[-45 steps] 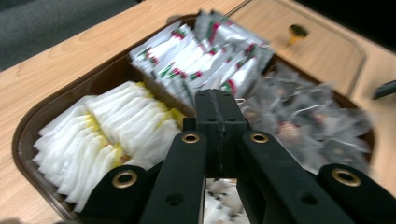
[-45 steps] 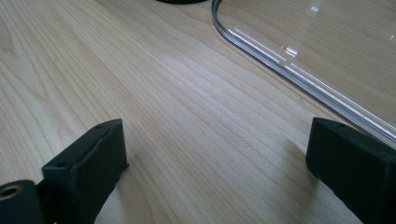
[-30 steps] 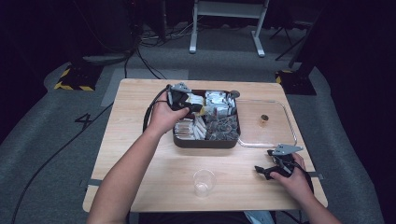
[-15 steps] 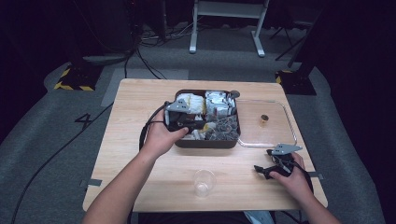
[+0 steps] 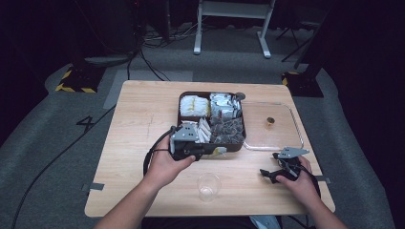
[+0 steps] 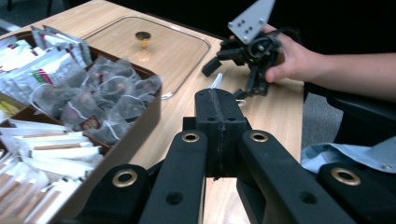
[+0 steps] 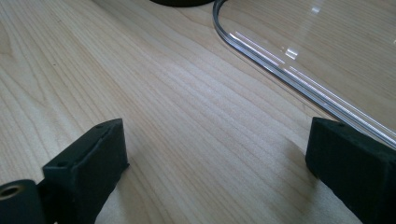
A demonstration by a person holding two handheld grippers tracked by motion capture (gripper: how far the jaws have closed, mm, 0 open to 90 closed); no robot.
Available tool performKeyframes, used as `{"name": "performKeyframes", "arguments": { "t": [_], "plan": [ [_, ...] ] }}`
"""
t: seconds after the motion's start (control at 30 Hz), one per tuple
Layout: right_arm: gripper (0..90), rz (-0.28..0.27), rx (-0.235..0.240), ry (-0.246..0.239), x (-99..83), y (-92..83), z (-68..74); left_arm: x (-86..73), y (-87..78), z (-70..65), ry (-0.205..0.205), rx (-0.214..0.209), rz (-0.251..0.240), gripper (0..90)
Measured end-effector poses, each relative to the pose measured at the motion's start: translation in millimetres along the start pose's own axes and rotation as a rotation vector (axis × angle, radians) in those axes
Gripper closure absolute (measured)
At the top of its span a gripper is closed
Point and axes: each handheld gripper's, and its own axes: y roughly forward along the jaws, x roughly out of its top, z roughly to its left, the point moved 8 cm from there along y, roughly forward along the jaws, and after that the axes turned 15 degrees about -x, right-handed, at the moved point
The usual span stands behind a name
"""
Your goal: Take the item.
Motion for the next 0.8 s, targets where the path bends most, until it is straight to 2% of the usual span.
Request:
{"name": "performKeyframes", "arguments": {
  "t": [0.27,0.4,0.8],
  "plan": [
    [5.4,0.000,0.001,0.000,-0.1,-0.1,0.1,-11.3,5.4,-17.8,0.013,-0.026,-0.020,90.0],
    [5.4,-0.001,0.001,0.000,-0.1,-0.1,0.1,-18.2,6.9,-27.2,0.024,-0.056,-0.010,90.0],
    [5.4,0.000,0.001,-0.001,-0.1,-0.1,0.1,-36.5,11.2,-38.3,0.031,-0.068,-0.008,90.0]
  ]
}}
